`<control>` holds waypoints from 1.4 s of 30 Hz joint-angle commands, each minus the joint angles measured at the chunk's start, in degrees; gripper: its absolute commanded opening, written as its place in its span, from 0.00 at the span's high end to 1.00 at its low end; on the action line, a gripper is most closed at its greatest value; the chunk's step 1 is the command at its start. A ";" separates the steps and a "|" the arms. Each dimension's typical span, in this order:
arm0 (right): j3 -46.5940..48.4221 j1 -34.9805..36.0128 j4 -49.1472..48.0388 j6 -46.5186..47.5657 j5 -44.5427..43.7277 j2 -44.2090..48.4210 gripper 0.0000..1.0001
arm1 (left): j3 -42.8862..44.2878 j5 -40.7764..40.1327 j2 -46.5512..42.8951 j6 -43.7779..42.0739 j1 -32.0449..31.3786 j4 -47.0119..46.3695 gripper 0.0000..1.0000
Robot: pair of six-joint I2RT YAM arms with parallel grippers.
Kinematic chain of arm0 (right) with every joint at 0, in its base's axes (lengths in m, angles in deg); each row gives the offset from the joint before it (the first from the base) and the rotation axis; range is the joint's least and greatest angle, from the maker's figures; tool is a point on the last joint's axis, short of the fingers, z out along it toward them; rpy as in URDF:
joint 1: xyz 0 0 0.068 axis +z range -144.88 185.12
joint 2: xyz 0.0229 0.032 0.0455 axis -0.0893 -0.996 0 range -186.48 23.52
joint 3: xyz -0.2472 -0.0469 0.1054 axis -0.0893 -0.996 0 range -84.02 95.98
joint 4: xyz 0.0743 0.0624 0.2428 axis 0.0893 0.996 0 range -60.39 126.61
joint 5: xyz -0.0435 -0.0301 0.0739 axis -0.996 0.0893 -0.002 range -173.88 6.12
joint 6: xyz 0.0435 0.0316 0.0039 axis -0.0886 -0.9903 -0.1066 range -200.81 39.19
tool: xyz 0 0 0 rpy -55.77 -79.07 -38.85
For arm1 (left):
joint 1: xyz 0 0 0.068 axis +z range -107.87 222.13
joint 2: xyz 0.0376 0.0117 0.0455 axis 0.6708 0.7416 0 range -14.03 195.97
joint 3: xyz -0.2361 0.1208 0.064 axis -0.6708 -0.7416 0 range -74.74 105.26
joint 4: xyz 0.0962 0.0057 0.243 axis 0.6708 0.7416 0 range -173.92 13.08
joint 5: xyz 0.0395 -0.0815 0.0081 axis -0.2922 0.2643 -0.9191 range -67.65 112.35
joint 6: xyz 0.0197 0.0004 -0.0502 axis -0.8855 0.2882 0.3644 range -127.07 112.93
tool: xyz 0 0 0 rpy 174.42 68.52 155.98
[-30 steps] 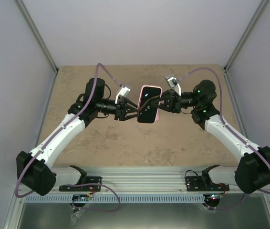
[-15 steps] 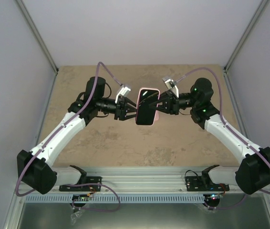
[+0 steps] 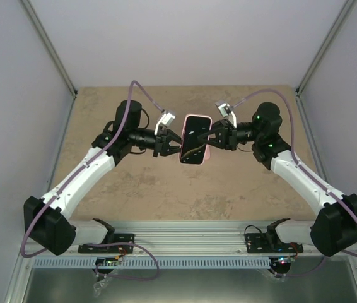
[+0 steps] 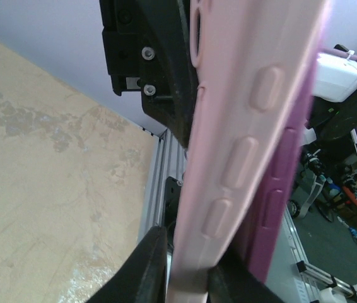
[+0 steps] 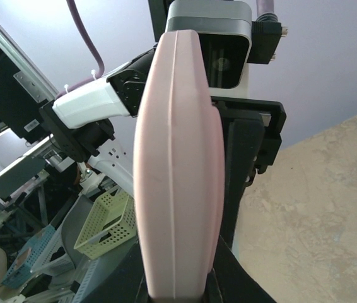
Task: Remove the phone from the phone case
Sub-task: Remove the phone case from the phone.
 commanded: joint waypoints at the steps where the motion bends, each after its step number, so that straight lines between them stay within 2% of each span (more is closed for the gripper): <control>1: 0.40 2.78 4.20 3.00 5.83 -1.24 0.99 | 0.13 -4.21 0.05 9.68 -0.97 -15.61 0.88; 5: 1.18 0.83 6.79 3.40 2.79 -1.84 0.98 | -1.88 -3.21 0.33 14.69 0.78 -20.60 0.95; 7: 1.28 -0.13 6.77 2.75 2.06 -2.19 0.90 | -2.09 -3.34 0.53 15.66 1.20 -21.08 1.00; 14: 2.75 -4.11 6.83 1.69 -1.00 -2.78 0.56 | -5.13 -3.45 1.17 23.19 2.95 -27.01 1.00; 17: 3.67 -5.75 7.07 2.05 -2.37 -3.00 0.49 | -6.51 -3.62 1.55 26.91 4.07 -30.31 1.00; 19: 4.58 -6.52 8.86 3.60 -3.78 -2.99 0.38 | -7.01 -4.53 1.66 27.84 4.53 -30.43 1.00; 24: 8.25 -7.48 16.67 11.42 -8.63 -2.26 0.26 | -7.63 -6.94 1.57 29.52 5.74 -28.71 1.00; 28: 13.08 -7.38 24.95 20.91 -16.12 -1.88 0.20 | -8.26 -8.35 2.03 32.86 6.90 -29.14 1.00; 33: 18.88 -5.45 32.07 33.28 -26.73 -2.16 0.17 | -5.15 -14.16 3.52 34.21 7.78 -21.31 1.00; 36: 21.21 -2.53 35.46 39.97 -33.15 -2.65 0.16 | -3.35 -15.30 4.32 34.70 8.10 -18.85 1.00; 42: 21.68 4.38 38.37 51.83 -45.93 -2.98 0.17 | -4.22 -15.83 4.91 38.30 8.68 -20.45 1.00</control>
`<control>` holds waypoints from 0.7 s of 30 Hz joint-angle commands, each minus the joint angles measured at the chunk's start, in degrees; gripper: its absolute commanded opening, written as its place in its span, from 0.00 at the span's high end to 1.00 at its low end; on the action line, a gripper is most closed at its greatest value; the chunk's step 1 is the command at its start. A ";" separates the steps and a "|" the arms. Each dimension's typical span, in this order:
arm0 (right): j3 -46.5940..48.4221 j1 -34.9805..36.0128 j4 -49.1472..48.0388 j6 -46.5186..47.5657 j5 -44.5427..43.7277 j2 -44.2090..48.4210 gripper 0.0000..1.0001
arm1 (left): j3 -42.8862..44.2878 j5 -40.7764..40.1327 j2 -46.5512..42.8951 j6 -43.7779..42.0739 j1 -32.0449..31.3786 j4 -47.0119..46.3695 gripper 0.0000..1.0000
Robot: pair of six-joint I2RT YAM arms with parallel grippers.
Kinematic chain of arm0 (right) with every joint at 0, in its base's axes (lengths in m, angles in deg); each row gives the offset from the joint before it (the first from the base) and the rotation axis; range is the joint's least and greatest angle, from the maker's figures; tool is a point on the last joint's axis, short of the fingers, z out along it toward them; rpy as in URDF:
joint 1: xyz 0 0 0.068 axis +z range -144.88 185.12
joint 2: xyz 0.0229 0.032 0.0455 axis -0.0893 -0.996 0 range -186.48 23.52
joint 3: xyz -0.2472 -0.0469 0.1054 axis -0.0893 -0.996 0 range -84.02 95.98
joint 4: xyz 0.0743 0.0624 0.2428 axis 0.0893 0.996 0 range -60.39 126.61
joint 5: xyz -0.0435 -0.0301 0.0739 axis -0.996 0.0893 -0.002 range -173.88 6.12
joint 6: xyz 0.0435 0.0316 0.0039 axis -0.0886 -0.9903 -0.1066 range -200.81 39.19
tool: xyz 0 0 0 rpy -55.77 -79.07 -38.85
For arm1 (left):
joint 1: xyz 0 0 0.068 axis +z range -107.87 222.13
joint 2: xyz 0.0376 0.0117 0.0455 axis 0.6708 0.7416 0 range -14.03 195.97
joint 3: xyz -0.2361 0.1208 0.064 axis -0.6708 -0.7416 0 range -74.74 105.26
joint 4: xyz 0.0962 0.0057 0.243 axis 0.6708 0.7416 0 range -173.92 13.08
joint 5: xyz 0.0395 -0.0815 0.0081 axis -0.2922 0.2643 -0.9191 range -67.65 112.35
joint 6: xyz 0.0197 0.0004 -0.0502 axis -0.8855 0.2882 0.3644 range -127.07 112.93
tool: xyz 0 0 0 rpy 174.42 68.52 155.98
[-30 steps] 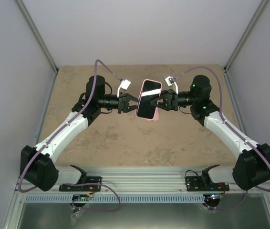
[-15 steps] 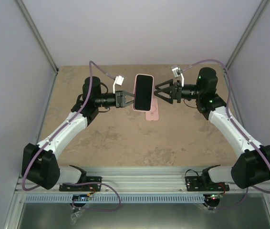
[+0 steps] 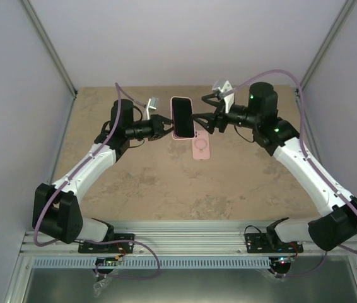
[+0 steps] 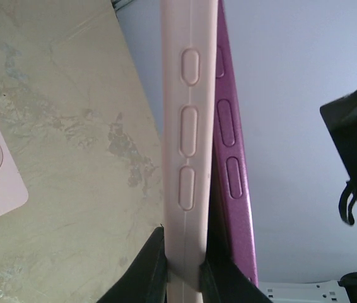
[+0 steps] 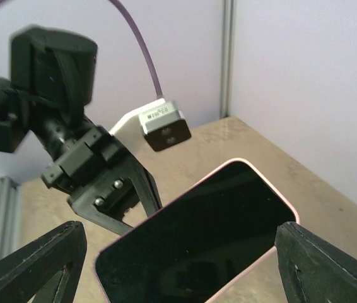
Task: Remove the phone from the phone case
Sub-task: Remove the phone case from the phone.
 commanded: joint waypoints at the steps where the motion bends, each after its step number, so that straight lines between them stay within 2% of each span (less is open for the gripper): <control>1: 0.75 4.62 4.74 12.72 -13.59 -0.36 0.17 | 1.63 0.03 -0.11 4.00 0.75 -3.32 1.00; 9: -0.10 14.00 5.53 23.11 -27.45 -1.46 0.21 | 0.03 2.33 1.66 11.51 1.88 -9.84 1.00; 21: -3.16 22.61 1.88 32.73 -42.15 -3.31 0.26 | -0.87 3.21 2.34 14.56 1.97 -12.51 1.00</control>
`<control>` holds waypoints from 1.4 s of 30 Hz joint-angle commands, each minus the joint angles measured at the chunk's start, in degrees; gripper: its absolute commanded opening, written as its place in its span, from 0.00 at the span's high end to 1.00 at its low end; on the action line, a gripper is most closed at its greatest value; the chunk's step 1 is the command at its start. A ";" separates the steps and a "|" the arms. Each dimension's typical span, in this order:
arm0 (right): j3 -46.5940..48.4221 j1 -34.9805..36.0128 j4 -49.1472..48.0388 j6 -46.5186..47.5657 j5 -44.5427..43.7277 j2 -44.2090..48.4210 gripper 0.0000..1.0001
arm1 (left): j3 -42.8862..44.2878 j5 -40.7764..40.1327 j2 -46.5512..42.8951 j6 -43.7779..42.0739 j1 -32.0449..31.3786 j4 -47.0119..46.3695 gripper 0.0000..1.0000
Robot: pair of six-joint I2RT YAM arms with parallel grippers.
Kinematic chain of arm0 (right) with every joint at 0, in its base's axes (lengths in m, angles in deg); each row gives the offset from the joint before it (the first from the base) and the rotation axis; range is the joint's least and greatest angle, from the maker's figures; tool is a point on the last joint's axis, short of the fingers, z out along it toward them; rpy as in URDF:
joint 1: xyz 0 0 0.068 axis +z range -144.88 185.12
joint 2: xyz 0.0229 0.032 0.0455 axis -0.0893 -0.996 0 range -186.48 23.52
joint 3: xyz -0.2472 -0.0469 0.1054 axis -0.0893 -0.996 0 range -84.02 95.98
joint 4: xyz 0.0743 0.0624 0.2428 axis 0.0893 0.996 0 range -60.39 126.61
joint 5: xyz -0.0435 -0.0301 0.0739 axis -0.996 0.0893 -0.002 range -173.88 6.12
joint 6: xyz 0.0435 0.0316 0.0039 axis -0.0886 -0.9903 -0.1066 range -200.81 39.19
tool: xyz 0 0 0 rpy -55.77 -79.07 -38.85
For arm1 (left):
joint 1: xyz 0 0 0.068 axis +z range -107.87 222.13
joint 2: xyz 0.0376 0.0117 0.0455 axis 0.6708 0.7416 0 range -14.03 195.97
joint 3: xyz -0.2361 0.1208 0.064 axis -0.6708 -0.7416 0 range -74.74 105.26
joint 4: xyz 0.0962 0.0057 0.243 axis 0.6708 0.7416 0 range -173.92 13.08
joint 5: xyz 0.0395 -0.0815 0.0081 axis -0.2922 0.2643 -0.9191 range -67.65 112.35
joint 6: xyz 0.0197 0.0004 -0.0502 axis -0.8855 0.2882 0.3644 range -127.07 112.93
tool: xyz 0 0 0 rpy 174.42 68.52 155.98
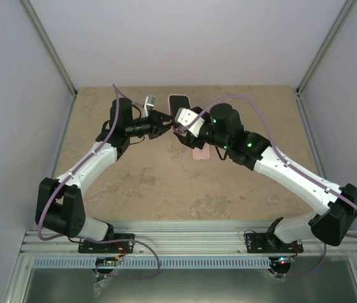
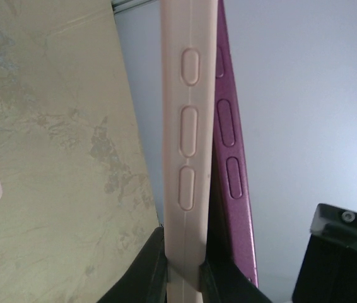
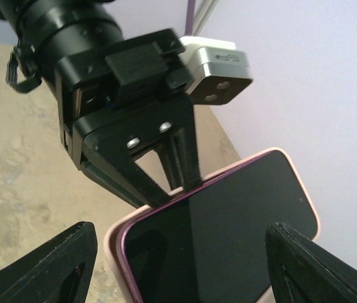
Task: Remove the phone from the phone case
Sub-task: Remove the phone case from the phone.
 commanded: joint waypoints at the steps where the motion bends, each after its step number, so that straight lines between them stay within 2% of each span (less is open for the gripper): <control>1: -2.26 2.38 -2.81 5.52 -8.28 -0.94 0.27 | -0.46 2.47 -0.37 1.88 0.33 -5.86 1.00; 9: -4.82 4.26 -7.58 10.23 -16.78 -1.64 0.35 | -2.07 2.64 -0.48 3.72 0.33 -8.06 1.00; 18: -10.54 6.83 -16.84 19.89 -25.54 -2.59 0.51 | -4.01 3.16 -0.48 6.23 0.33 -10.92 1.00; 25: -15.72 8.80 -25.57 27.94 -30.10 -3.42 0.54 | -4.59 3.68 -0.12 7.84 0.33 -12.87 1.00; 29: -17.50 9.24 -29.43 31.82 -32.30 -4.08 0.61 | -4.86 4.06 -0.17 8.20 0.33 -13.33 1.00; 37: -16.85 9.24 -30.19 32.76 -33.05 -4.54 0.80 | -6.72 2.87 -1.43 6.45 0.33 -12.32 1.00; 42: -14.34 9.24 -25.78 29.48 -31.62 -4.05 0.87 | -7.38 1.75 -2.28 4.47 0.33 -10.08 1.00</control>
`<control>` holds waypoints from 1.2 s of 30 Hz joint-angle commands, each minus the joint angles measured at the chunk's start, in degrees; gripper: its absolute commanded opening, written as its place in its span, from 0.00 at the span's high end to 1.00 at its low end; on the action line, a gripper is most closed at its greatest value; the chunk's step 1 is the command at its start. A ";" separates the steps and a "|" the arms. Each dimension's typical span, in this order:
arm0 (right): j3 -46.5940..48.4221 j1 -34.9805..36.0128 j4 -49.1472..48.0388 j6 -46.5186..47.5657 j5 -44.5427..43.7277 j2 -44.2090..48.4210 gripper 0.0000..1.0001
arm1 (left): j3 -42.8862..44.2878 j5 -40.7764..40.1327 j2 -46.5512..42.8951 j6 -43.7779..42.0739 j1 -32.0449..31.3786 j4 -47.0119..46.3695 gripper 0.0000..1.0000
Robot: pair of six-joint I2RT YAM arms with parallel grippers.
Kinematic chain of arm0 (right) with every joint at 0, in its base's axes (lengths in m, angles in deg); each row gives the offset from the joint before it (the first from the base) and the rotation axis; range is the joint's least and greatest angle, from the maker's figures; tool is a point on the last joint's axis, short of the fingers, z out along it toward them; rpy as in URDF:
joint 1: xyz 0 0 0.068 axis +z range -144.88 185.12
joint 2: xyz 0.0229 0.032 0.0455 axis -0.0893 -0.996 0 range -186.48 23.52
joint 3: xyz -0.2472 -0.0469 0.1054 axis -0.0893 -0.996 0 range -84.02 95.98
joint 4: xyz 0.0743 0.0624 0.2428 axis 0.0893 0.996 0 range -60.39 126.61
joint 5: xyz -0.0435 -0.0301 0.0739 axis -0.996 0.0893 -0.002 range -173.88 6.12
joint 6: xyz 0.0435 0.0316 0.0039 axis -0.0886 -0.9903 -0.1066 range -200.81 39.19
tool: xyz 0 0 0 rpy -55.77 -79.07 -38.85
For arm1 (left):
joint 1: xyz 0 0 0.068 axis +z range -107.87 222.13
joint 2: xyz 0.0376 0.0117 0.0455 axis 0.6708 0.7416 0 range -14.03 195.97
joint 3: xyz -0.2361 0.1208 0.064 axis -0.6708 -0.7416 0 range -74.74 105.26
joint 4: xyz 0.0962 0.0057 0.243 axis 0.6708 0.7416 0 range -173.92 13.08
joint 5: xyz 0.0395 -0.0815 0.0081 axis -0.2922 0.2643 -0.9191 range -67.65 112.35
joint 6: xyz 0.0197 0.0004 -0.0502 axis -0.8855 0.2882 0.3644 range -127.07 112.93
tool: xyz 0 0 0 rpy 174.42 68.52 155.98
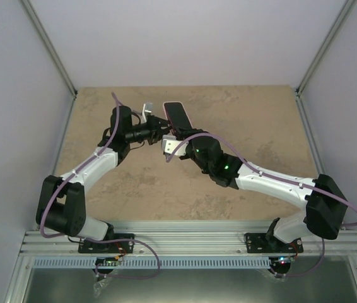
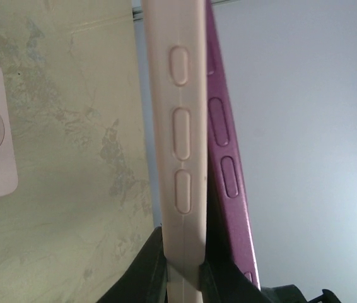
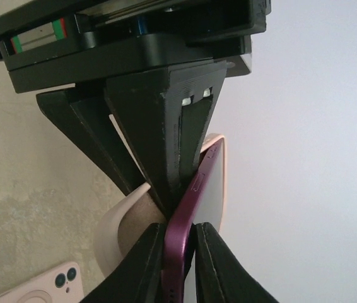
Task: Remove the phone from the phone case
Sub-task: Remove the phone case from the phone.
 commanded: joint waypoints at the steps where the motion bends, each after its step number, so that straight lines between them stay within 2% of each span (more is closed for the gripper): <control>1: 2.90 -0.92 2.54 -2.70 -2.66 0.26 0.90 | -0.65 3.17 -2.89 -2.68 -0.26 -1.15 1.00; 5: 4.81 -0.92 4.62 -4.49 -2.12 0.77 0.99 | -0.81 3.01 -2.81 -3.01 -0.26 -0.90 1.00; 26: 16.91 -2.15 20.70 -16.09 5.89 2.34 0.99 | 0.65 -5.22 -1.19 -12.38 1.95 10.86 1.00; 36: 18.81 -4.45 22.94 -20.16 9.70 2.85 0.99 | 2.33 -10.55 -0.54 -22.54 6.11 21.03 1.00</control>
